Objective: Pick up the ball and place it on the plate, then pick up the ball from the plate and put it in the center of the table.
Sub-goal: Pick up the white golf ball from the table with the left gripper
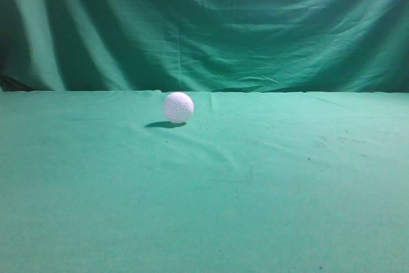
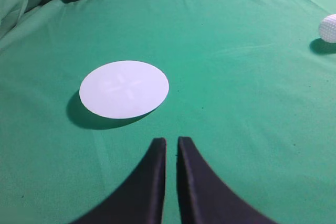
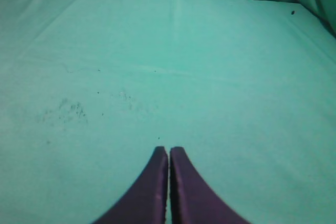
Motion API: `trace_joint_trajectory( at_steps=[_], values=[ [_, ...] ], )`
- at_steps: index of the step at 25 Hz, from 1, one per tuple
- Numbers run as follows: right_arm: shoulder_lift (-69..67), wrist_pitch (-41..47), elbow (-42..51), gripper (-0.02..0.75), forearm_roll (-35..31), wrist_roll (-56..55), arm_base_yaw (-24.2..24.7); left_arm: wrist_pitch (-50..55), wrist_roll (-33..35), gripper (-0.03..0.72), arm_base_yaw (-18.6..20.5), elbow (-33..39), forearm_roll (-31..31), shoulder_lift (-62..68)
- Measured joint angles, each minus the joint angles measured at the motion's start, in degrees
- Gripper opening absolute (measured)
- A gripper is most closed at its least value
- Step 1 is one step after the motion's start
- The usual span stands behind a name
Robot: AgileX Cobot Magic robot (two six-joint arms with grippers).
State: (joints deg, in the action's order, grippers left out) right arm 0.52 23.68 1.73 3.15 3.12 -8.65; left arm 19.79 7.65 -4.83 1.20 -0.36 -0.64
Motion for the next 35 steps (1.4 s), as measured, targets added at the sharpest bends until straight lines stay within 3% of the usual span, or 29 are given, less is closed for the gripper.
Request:
trace_joint_trajectory(
  at_steps=[7, 13, 19, 23, 25, 30, 35],
  values=[
    [0.0, 0.0, 0.0, 0.0, 0.0, 0.0, 0.0, -1.7, -0.2, 0.06, 0.0, 0.0, -0.4, 0.0],
    [0.0, 0.0, 0.0, 0.0, 0.0, 0.0, 0.0, -21.9, -1.4, 0.06, 0.0, 0.0, -6.7, 0.0],
    [0.0, 0.0, 0.0, 0.0, 0.0, 0.0, 0.0, -29.0, -3.4, 0.06, 0.0, 0.0, -7.4, 0.0],
    [0.0, 0.0, 0.0, 0.0, 0.0, 0.0, 0.0, -25.5, -17.5, 0.06, 0.0, -0.9, -6.0, 0.0],
    [0.0, 0.0, 0.0, 0.0, 0.0, 0.0, 0.0, -21.2, -21.3, 0.06, 0.0, -4.4, -4.8, 0.2],
    [0.0, 0.0, 0.0, 0.0, 0.0, 0.0, 0.0, -12.8, -22.7, 0.06, 0.0, -13.8, -3.0, 7.3],
    [0.0, 0.0, 0.0, 0.0, 0.0, 0.0, 0.0, -14.1, -22.8, 0.06, 0.0, -15.1, -3.0, 12.1]
  ],
)
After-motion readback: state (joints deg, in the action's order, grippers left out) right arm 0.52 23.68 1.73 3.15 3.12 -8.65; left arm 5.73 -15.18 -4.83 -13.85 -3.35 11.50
